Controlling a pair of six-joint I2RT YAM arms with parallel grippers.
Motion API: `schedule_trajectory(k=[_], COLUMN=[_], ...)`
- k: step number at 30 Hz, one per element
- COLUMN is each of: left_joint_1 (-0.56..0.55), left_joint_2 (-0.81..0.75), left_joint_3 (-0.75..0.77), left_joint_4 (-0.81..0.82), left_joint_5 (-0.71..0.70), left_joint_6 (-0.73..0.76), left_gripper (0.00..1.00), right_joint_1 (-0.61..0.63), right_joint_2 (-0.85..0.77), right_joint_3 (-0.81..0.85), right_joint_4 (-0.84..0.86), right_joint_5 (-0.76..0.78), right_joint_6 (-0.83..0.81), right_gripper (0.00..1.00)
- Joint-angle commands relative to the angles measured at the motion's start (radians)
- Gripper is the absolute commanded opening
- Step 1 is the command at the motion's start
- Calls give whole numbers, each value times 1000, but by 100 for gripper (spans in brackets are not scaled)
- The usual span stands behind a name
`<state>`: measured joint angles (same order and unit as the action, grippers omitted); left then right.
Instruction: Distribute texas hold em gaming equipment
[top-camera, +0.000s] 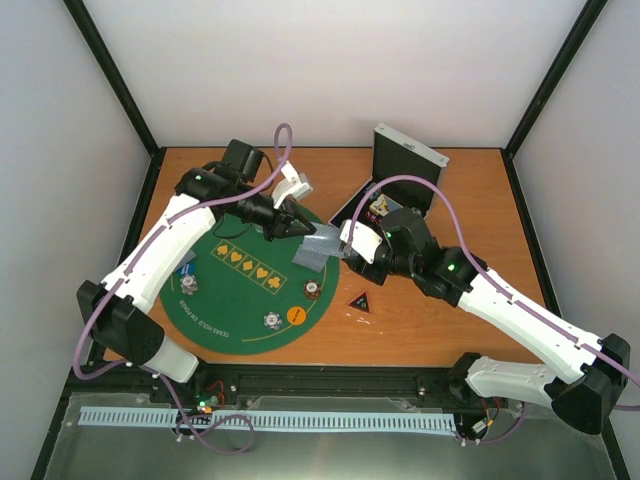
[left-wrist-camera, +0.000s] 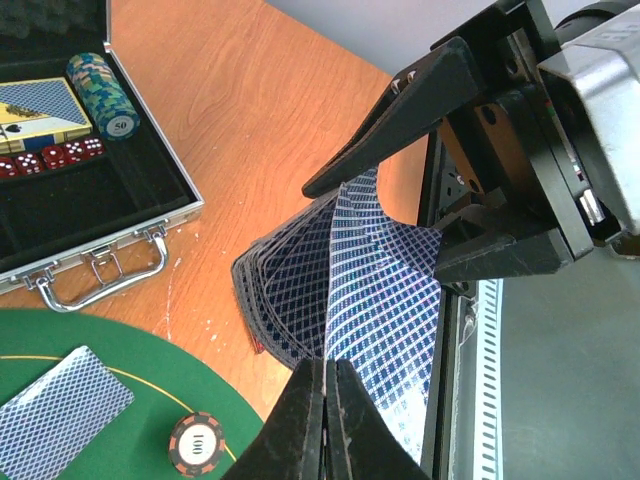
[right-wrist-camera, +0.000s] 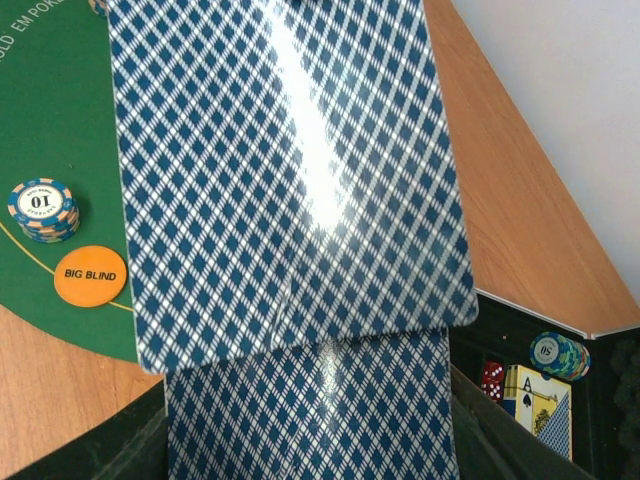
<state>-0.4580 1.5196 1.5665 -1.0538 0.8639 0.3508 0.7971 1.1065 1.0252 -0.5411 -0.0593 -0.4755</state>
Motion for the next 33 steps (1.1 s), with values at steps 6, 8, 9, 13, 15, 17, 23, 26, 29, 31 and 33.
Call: schedule_trajectory(k=[6,8,9,13,15,17,23,26,29,31,33], left_joint_1=[83,94,100,140,184,274,545,688,849,954,1040], left_joint_2=[-65,-77,-80,-90,-94,-98,-142,-153,-149,-130,-102], left_joint_3=[65,67,67,81,94,100,-27,-106,-204,-265,-326], left_joint_4=[-36,-36,-37,-36,-28,-16,18,11,41,83,143], left_joint_5=[6,6,6,-2,-19,-25,-25,-39,-54,-55,-67], left_joint_6=[43,44,44,36,17,-6,-47,-51,-46,-40,-31], left_gripper=[1,1,1,1,1,1,1,1,1,1,1], right_joint_1=[-6,-7,-7,-7,-7,-6,-6,-7,-7,-6,-6], right_joint_2=[-12,-10,-10,-8,-9,-12,-28,-33,-42,-45,-52], right_joint_3=[-8,-9,-8,-8,-8,-9,-36,-56,-78,-80,-73], right_joint_4=[37,38,40,41,40,38,64,81,105,109,103], right_joint_5=[12,11,10,8,7,6,-6,-15,-30,-42,-55], right_joint_6=[-8,-9,-9,-9,-9,-9,-17,-25,-35,-34,-31], right_gripper=[52,52,52,52,52,52,52,52,52,52,52])
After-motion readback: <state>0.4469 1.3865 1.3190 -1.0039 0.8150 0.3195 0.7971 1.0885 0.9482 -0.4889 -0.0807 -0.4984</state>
